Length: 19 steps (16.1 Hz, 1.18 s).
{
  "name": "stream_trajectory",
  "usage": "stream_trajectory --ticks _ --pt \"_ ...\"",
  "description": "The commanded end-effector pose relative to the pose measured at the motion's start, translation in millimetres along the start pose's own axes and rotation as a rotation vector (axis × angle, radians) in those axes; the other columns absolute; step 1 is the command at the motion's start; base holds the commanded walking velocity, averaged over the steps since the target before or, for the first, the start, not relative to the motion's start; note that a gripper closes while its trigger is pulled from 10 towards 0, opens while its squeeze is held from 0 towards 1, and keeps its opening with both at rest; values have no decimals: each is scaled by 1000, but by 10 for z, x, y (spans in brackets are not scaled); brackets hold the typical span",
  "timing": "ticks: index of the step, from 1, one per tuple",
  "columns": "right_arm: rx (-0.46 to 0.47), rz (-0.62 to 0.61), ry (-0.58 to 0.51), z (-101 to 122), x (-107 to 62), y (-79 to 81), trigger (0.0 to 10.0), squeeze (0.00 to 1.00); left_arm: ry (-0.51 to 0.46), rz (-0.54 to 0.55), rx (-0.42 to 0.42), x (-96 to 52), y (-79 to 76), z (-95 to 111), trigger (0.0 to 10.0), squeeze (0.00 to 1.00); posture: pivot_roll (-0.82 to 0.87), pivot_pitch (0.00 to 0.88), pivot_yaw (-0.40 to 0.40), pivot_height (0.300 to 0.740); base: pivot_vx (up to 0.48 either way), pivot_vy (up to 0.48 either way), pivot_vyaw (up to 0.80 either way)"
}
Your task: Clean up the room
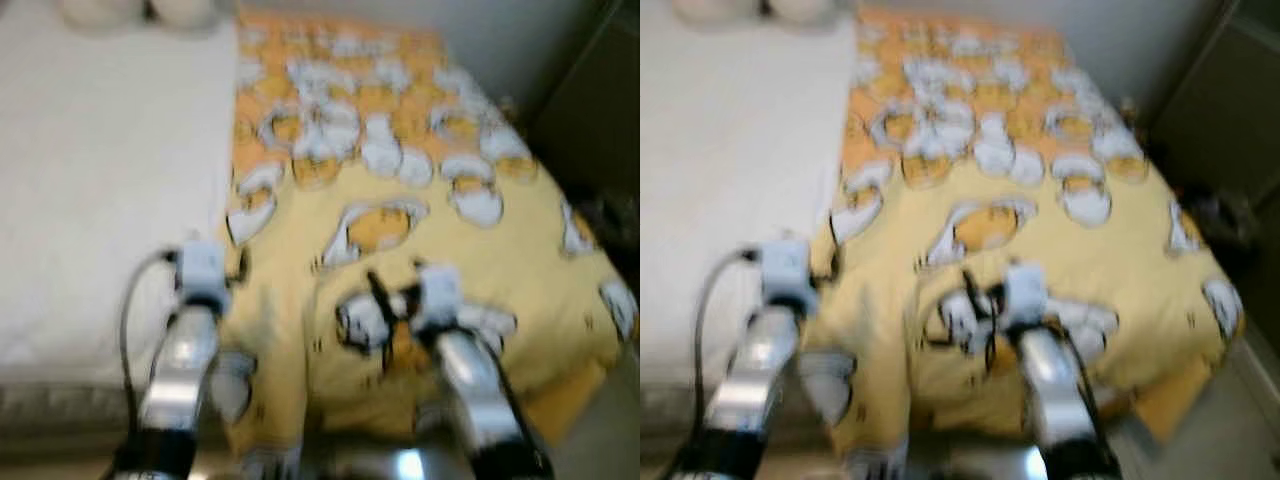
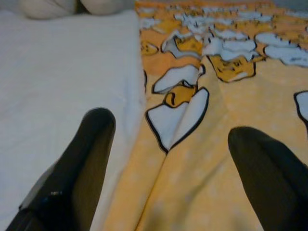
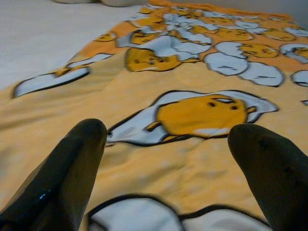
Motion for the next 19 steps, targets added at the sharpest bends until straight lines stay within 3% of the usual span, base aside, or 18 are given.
stream_trajectory --ticks 1,4,5,7,8,10,12,14,17,18,19 --pt "-7 32 -35 112 51 102 10000 0 11 24 15 73 154 6 10000 0 115 72 -107 740 0 0 0" --pt "-20 33 -25 96 -50 55 10000 0 122 100 -13 322 502 -144 10000 0 79 93 -115 740 0 0 0" --pt "-23 28 -17 81 -94 28 10000 0 158 87 -56 378 501 -195 10000 0 66 103 -117 740 0 0 0" --pt "-33 27 -12 89 -182 16 10000 0 198 17 -178 435 348 -265 10000 0 28 140 -119 740 0 0 0" --pt "-36 22 -10 95 -220 12 10000 0 205 -23 -191 445 265 -288 10000 0 22 144 -118 740 0 0 0" --pt "-38 7 -4 93 -316 -8 10000 0 241 -82 -141 424 132 -386 10000 0 -13 173 -107 740 0 0 0" --pt "-34 -11 16 56 -442 -29 10000 0 377 -46 -18 301 174 -712 10000 0 -36 192 -105 740 0 0 0" --pt "-33 -14 32 40 -514 -12 10000 0 427 -1 -38 266 219 -804 10000 0 -51 208 -102 740 0 0 0" --pt "-26 -17 52 15 -563 11 10000 0 412 -36 -57 282 109 -774 10000 0 -45 218 -101 740 0 0 0" --pt "-23 -15 57 16 -563 25 10000 0 398 -44 -73 280 93 -767 0 0 -43 218 -102 740 0 0 0" --pt "-21 -13 59 20 -559 37 10000 0 395 -40 -88 272 110 -776 0 0 -40 219 -102 740 0 0 0"
Point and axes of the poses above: a point about 5 cm out from each wrist's last joint towards the gripper, its own x axis pointing out of the wrist towards the gripper, its own z axis along the axis of the wrist's last joint, y = z × x, the point moved 6 cm from there along x, pointing out of the wrist towards the gripper, and after that the axes turned 6 degrees about x, right-handed, at the moved point
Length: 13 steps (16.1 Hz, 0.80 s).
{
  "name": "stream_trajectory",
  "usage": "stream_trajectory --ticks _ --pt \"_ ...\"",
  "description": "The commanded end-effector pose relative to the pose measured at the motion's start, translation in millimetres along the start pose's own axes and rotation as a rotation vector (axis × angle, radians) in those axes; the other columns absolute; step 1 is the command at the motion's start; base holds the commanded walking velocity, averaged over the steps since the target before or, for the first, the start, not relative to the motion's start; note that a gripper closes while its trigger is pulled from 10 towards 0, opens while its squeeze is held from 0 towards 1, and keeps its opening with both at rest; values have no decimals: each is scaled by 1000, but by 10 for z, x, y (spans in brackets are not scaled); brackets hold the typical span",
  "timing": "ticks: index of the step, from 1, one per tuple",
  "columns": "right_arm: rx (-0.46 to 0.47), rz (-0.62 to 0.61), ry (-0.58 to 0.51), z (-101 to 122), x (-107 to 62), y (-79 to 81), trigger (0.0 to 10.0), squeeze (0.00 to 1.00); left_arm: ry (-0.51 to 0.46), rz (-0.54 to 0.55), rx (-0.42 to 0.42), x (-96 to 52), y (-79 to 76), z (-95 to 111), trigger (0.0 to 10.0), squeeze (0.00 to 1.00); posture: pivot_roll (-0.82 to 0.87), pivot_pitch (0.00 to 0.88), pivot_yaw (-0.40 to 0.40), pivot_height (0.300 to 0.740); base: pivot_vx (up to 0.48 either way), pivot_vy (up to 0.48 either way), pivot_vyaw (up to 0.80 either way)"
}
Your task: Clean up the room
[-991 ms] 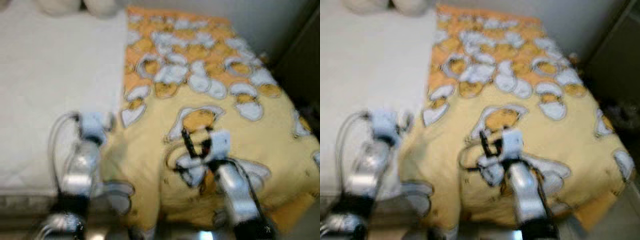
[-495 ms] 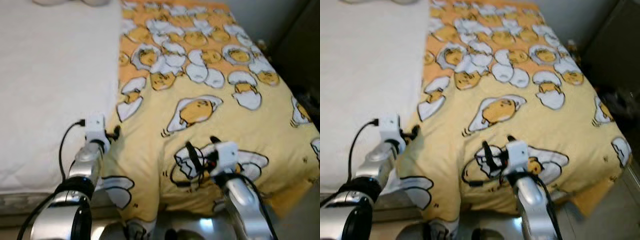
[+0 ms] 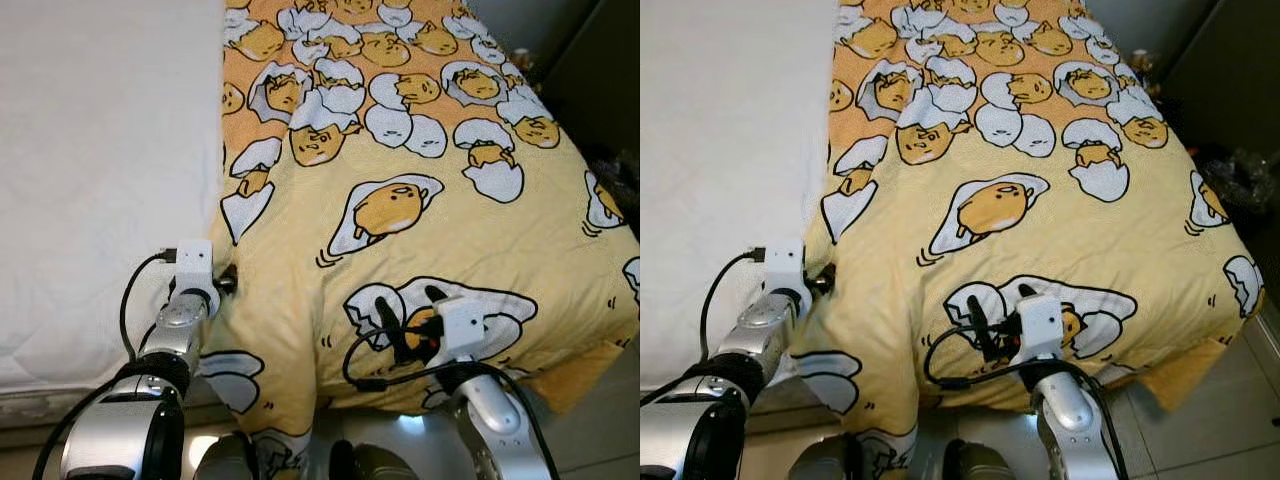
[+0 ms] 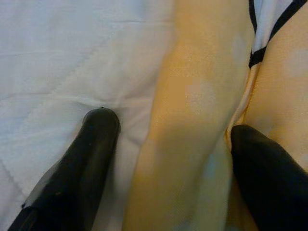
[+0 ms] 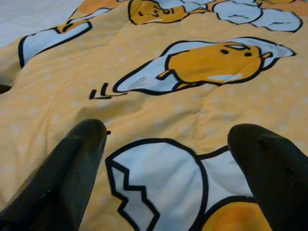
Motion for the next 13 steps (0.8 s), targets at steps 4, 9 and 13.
stream_trajectory --ticks 4,9,13 --pt "1 -10 27 -30 -22 -15 10000 0 41 -10 -41 -50 88 -206 0 0 -23 220 -103 740 0 0 0" --pt "6 1 37 -42 4 18 10000 0 -5 -184 401 -142 -213 -340 0 0 -12 221 -101 740 0 0 0" --pt "4 0 42 -52 14 10 10000 0 49 -186 599 -247 -101 -645 0 0 -10 216 -99 740 0 0 0"
Point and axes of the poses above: a point about 5 cm out from each wrist's last joint towards the gripper, its own x axis pointing out of the wrist towards the gripper, its own z axis along the axis of the wrist's last joint, y = z × x, the point moved 6 cm from there along x, pointing out of the wrist towards the gripper, and after that the axes turned 6 degrees about x, right-handed, at the moved point
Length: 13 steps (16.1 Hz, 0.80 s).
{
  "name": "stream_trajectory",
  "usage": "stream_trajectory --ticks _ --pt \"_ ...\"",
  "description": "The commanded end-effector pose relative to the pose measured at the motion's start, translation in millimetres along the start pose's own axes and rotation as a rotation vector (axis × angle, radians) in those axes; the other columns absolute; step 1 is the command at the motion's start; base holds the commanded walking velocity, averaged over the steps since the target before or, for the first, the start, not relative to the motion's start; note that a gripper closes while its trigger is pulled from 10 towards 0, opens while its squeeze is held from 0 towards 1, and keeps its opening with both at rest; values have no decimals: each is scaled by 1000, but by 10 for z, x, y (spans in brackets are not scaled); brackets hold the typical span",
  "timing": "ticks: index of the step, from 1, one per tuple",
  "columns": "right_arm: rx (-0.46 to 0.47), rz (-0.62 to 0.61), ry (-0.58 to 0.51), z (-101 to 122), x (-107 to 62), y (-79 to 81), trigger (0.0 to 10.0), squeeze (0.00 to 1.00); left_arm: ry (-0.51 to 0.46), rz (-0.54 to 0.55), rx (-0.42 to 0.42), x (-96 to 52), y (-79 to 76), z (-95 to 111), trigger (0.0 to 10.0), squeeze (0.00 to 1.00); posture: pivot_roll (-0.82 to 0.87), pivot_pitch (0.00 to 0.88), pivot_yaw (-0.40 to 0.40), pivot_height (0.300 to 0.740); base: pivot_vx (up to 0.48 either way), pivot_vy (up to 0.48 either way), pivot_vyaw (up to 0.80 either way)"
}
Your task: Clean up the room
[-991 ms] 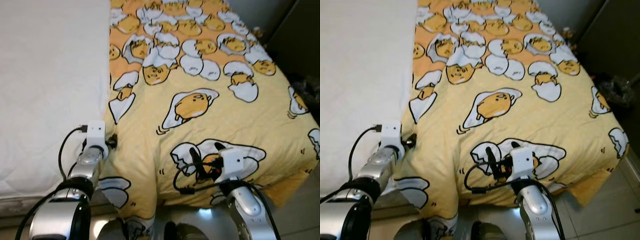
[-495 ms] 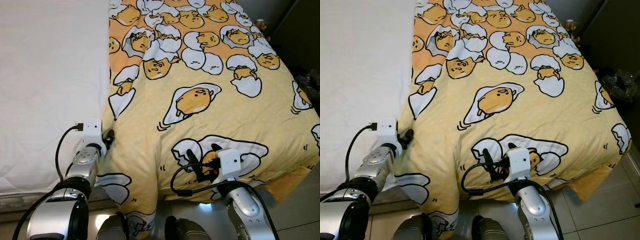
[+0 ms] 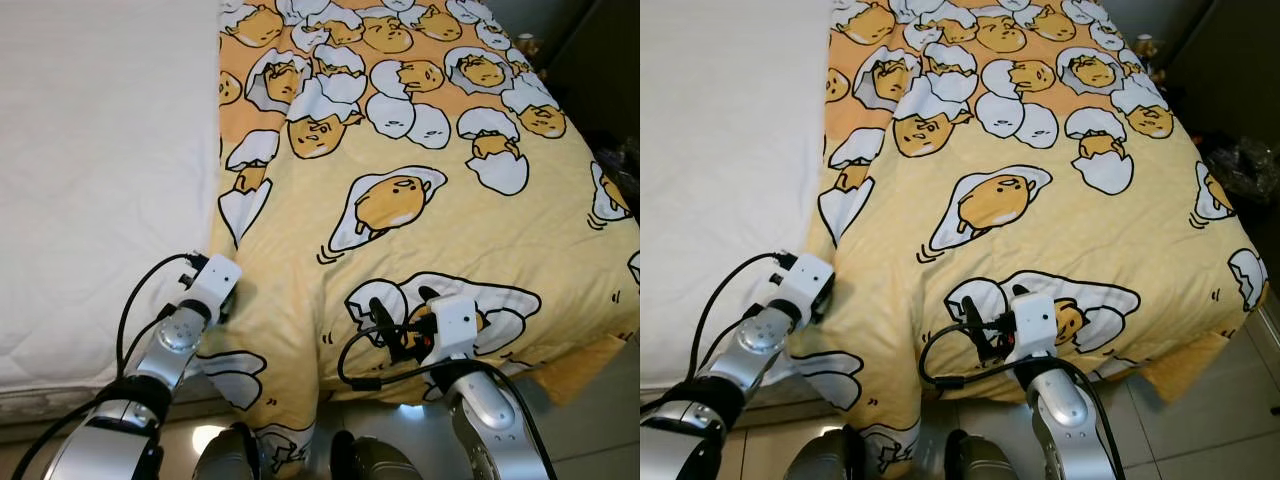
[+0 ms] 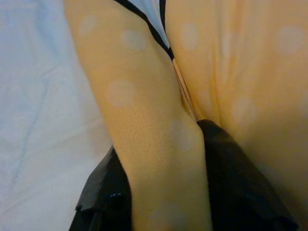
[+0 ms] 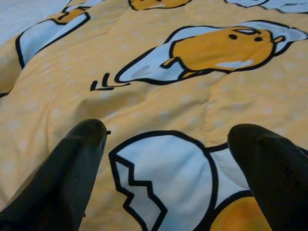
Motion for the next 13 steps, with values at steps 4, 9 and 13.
stream_trajectory --ticks 4,9,13 --pt "-1 -7 29 -66 -31 -21 10000 0 246 -178 378 -422 -310 -929 0 0 0 213 -95 740 0 0 0" --pt "0 5 29 -67 12 8 10000 0 367 -335 777 -734 -155 -1431 0 0 16 210 -97 740 0 0 0" --pt "-2 16 36 -83 20 20 10000 0 435 -430 963 -875 -152 -1638 0 0 15 206 -99 740 0 0 0"
Point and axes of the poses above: a point about 5 cm out from each wrist's last joint towards the gripper, its own x axis pointing out of the wrist towards the gripper, its own z axis along the axis of the wrist's last joint, y = z × x, the point moved 6 cm from there along x, pointing out of the wrist towards the gripper, and after that the axes turned 6 degrees about x, right-handed, at the moved point
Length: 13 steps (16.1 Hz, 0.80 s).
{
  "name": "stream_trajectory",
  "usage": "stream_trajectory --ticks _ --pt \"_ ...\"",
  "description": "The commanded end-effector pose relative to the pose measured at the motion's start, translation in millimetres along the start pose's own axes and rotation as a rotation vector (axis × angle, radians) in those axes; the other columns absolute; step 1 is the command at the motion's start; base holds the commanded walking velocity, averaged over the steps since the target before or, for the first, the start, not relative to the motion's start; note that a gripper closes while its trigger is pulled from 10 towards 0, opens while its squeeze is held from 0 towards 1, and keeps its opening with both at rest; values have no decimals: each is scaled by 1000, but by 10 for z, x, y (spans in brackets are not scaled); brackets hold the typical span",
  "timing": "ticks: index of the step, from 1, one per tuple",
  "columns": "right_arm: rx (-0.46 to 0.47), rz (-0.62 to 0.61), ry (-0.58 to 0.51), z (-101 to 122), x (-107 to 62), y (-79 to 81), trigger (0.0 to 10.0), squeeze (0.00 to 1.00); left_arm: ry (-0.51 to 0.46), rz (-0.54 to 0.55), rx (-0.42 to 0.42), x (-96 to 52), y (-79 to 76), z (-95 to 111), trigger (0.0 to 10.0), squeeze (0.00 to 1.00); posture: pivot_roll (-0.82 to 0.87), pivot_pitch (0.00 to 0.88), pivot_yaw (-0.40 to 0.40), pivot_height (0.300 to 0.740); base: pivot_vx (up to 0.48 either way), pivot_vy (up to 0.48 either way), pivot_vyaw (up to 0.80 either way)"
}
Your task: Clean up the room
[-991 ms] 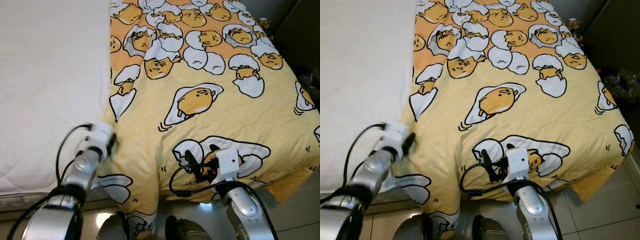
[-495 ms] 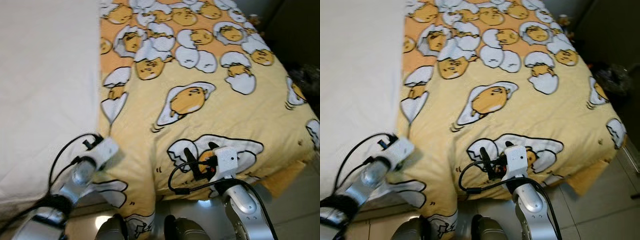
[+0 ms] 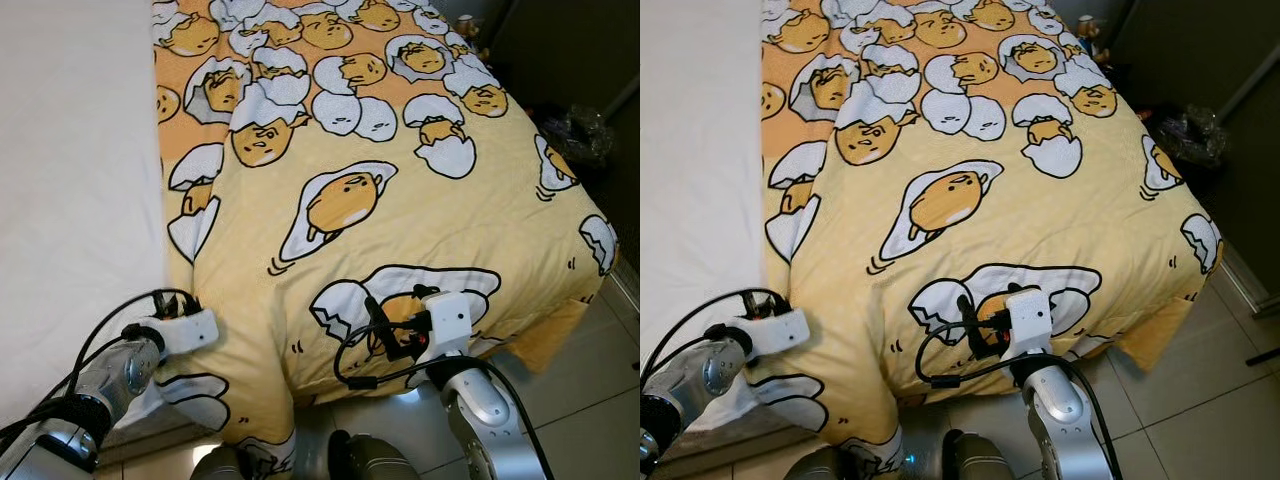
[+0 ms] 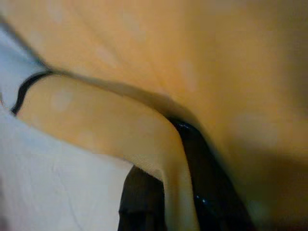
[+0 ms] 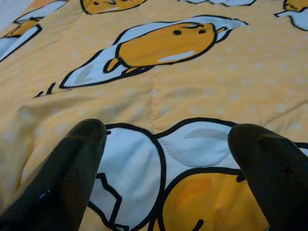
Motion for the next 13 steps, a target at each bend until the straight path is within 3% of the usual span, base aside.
stream_trajectory --ticks 1,2,3,4,5,8,10,12,13 --pt "-4 -6 29 -68 -27 -31 10000 0 153 -414 189 -418 -1104 -459 0 0 13 204 -98 740 0 0 0" --pt "-4 -5 29 -69 -28 -31 10000 0 157 -430 228 -439 -1129 -490 0 0 13 204 -98 740 0 0 0" --pt "-7 -6 32 -75 -33 -35 10000 0 181 -500 302 -530 -1249 -584 3882 0 11 200 -98 740 0 0 0" --pt "-7 -6 32 -75 -33 -37 10000 0 184 -490 296 -529 -1244 -589 3882 0 12 198 -97 740 0 0 0" --pt "-8 -4 31 -75 -30 -39 10000 0 176 -427 234 -487 -1175 -550 10000 1000 15 191 -99 740 0 0 0" --pt "-9 3 31 -70 -13 -32 10000 0 172 -327 182 -378 -970 -503 10000 1000 20 179 -98 740 0 0 0" --pt "-11 6 30 -67 -9 -36 10000 0 223 -277 154 -372 -834 -636 10000 1000 21 173 -92 740 0 0 0" --pt "-12 8 32 -72 -9 -41 10000 0 263 -328 162 -471 -892 -813 10000 1000 28 166 -90 740 0 0 0" --pt "-10 12 36 -92 -5 -39 10000 0 290 -412 140 -606 -1037 -948 10000 1000 43 156 -88 740 0 0 0"
Point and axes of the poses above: a point about 5 cm out from each wrist's last joint towards the gripper, its own x axis pointing out of the wrist towards the gripper, its own z axis along the axis of the wrist's last joint, y = z × x, the point moved 6 cm from there along x, pointing out of the wrist towards the gripper, and after that the axes turned 6 degrees about x, right-handed, at the moved point
